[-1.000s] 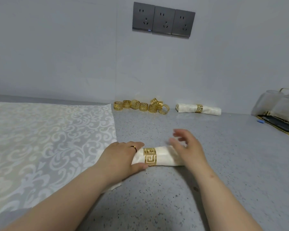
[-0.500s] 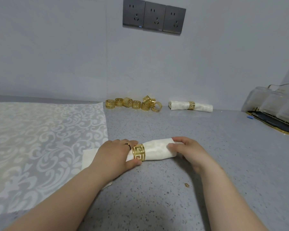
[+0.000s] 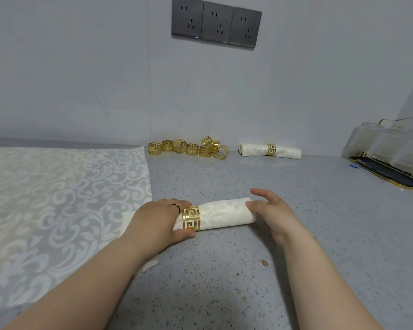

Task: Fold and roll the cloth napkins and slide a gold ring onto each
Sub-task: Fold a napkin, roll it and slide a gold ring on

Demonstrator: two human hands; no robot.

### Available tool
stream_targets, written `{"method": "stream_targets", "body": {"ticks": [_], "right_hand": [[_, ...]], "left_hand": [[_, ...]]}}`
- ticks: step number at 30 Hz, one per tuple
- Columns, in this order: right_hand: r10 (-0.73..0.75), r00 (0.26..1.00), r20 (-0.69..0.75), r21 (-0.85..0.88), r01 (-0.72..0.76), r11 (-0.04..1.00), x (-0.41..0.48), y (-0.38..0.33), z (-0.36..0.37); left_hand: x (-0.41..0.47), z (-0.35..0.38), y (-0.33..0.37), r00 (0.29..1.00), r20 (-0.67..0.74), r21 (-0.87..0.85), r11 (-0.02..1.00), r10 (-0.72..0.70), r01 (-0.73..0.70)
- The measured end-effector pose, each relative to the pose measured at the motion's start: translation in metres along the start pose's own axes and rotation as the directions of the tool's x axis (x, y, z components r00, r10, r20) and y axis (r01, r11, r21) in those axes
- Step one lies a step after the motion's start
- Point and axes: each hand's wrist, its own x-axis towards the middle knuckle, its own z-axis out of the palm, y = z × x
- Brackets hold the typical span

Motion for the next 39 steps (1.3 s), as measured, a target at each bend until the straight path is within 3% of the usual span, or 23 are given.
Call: {"method": "stream_targets", "body": {"ticks": [3, 6, 8, 9, 11, 12, 14, 17, 22, 29, 33, 39], "right_hand": [[-0.017, 0.999, -0.035, -0.018, 0.016, 1.0, -0.001, 0.0, 0.004], [-0.199, 0.969, -0.146, -0.318, 0.145, 0.937, -0.004, 0.002, 0.009], [-0.411, 0.911, -0.04, -0.54, 0.326, 0.776, -0.012, -0.007, 0.015], [-0.466, 0.878, 0.11, -0.642, 0.42, 0.641, -0.017, -0.012, 0.02], [-0.41, 0.812, 0.416, -0.759, 0.558, 0.336, -0.022, -0.019, 0.038], [-0.363, 0.788, 0.498, -0.774, 0.592, 0.224, -0.023, -0.02, 0.047], [-0.335, 0.76, 0.557, -0.782, 0.616, 0.098, -0.024, -0.019, 0.062], [-0.416, 0.697, 0.583, -0.768, 0.64, -0.003, -0.024, -0.013, 0.074], [-0.448, 0.677, 0.584, -0.778, 0.624, -0.073, -0.021, -0.013, 0.071], [-0.508, 0.769, 0.387, -0.879, 0.475, 0.05, 0.015, -0.029, -0.006], [-0.447, 0.848, 0.283, -0.944, 0.328, 0.025, 0.051, -0.016, -0.048], [-0.403, 0.898, 0.178, -0.977, 0.21, 0.038, 0.115, 0.006, -0.088]], "left_hand": [[-0.002, -0.001, 0.001, 1.0, 0.011, -0.016, 0.999, -0.027, 0.027], [-0.006, -0.006, 0.003, 0.998, 0.053, -0.044, 0.998, -0.042, 0.044], [-0.009, -0.014, -0.002, 0.997, 0.052, -0.029, 0.998, -0.059, 0.06], [-0.011, -0.018, -0.006, 0.996, 0.059, -0.011, 0.997, -0.07, 0.07], [-0.018, -0.025, -0.015, 0.991, 0.095, 0.024, 0.996, -0.093, 0.091], [-0.023, -0.027, -0.02, 0.988, 0.117, 0.025, 0.994, -0.104, 0.102], [-0.033, -0.028, -0.028, 0.982, 0.141, -0.028, 0.991, -0.129, 0.134], [-0.044, -0.025, -0.037, 0.981, 0.133, -0.101, 0.982, -0.143, 0.157], [-0.04, -0.025, -0.032, 0.986, 0.1, -0.127, 0.981, -0.133, 0.145], [0.007, -0.019, -0.007, 0.992, -0.041, -0.259, 0.96, -0.118, 0.104], [0.047, 0.015, 0.012, 0.996, 0.051, -0.3, 0.95, -0.07, 0.083], [0.102, 0.052, 0.03, 0.988, 0.152, -0.136, 0.991, 0.015, 0.006]]}}
